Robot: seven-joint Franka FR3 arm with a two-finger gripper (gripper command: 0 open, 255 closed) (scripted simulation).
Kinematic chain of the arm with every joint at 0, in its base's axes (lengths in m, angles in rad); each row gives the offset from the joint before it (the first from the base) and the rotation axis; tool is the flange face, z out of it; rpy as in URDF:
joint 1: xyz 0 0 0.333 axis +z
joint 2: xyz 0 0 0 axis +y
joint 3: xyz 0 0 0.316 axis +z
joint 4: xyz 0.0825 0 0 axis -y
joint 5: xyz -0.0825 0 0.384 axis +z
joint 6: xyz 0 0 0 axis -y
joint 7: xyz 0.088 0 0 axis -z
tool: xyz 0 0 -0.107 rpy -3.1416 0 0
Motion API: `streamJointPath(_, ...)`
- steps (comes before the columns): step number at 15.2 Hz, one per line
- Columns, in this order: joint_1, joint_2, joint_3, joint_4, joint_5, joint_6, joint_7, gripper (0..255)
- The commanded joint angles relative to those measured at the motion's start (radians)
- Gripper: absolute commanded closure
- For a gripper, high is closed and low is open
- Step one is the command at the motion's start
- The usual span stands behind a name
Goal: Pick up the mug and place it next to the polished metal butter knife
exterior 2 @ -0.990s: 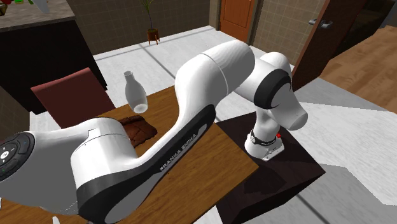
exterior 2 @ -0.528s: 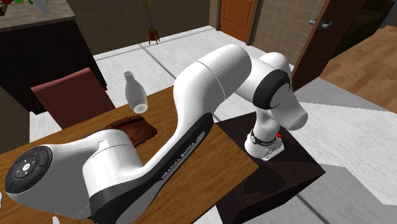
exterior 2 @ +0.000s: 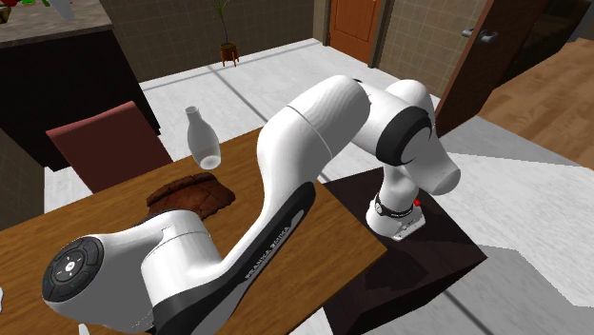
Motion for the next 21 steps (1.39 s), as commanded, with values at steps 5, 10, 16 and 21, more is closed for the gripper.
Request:
streamJointPath(5, 0.001, 0.016, -0.001, -0.015, -0.002, 0.032, 0.003, 255)
streamJointPath(10, 0.001, 0.016, -0.001, -0.015, -0.002, 0.032, 0.003, 0)
streamJointPath(16, 0.002, 0.007, 0.0, 0.005, -0.001, 0.003, 0.002, 0)
streamJointPath(21, 0.006, -0.008, 0.002, 0.074, 0.003, -0.082, -0.001, 0)
